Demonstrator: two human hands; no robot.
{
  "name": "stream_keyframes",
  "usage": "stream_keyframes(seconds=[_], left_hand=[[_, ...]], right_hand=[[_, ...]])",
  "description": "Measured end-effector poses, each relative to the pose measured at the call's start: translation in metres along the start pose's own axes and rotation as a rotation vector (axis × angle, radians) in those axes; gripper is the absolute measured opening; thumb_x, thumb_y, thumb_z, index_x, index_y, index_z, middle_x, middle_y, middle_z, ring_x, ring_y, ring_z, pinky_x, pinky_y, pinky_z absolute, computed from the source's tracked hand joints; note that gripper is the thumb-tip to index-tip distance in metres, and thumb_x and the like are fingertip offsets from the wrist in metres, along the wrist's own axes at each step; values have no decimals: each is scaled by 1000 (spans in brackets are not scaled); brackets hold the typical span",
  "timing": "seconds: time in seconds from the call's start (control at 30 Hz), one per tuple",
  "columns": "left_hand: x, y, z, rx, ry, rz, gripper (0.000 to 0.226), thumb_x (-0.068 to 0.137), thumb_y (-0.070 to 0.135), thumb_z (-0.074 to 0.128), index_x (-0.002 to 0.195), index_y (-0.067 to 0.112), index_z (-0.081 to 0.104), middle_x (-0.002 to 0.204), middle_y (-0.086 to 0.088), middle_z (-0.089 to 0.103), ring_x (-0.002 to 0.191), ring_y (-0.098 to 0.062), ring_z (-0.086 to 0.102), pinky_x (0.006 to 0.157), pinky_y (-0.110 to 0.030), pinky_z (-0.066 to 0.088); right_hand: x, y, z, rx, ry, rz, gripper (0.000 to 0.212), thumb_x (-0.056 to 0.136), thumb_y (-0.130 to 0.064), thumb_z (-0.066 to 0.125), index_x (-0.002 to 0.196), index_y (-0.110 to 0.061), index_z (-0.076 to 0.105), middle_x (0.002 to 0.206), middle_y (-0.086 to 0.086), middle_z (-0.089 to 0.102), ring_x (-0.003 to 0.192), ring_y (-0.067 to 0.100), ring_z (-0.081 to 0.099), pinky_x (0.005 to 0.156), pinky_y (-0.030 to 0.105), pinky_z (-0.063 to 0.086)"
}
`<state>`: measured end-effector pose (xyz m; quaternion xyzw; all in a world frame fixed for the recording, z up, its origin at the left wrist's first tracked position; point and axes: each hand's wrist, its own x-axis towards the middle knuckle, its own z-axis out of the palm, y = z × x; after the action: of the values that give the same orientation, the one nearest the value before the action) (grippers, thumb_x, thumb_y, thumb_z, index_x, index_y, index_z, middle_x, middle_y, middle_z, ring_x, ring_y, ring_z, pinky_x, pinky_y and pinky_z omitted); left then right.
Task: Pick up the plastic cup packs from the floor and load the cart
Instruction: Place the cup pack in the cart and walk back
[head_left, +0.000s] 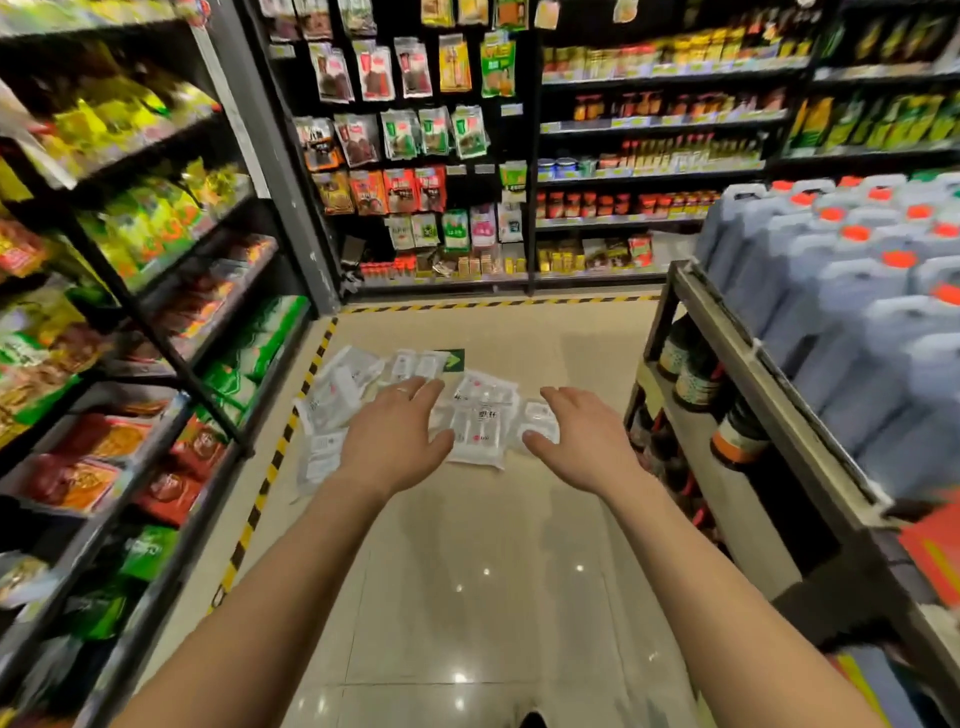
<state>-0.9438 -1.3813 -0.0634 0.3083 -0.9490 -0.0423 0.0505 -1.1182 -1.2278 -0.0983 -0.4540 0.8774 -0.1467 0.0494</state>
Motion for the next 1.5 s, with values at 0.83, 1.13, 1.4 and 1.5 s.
stream_keyframes(seconds=[0.83, 1.13, 1.4, 1.5], left_hand=[[488, -224, 184, -86, -396, 155, 63, 93, 45, 49, 149, 22, 31, 155, -4, 31, 137, -26, 34, 105, -38, 35], [588, -234, 297, -182, -590, 31, 64, 91, 45, 49, 147, 19, 35, 149, -7, 41, 132, -28, 41, 101, -38, 40], [672, -245, 455, -202, -634, -61, 70, 82, 48, 39, 144, 14, 40, 146, -12, 43, 129, -31, 44, 99, -41, 42], [696, -257, 534, -202, -637, -76, 74, 82, 49, 35, 148, 17, 34, 154, -12, 33, 139, -31, 33, 109, -44, 35]], right_hand=[[471, -1, 175, -64, -212, 322, 74, 85, -60, 29, 149, -22, 31, 156, 7, 30, 144, 30, 22, 112, 48, 24], [575, 68, 277, 60, -421, 378, 66, 94, -50, 45, 151, -25, 24, 160, 5, 21, 147, 30, 16, 116, 49, 19], [646, 154, 422, 111, -502, 508, 70, 94, -47, 48, 153, -25, 17, 160, 9, 19, 147, 30, 16, 118, 47, 19], [665, 183, 491, 102, -491, 521, 72, 94, -46, 50, 153, -23, 18, 159, 10, 21, 146, 31, 18, 117, 47, 20]])
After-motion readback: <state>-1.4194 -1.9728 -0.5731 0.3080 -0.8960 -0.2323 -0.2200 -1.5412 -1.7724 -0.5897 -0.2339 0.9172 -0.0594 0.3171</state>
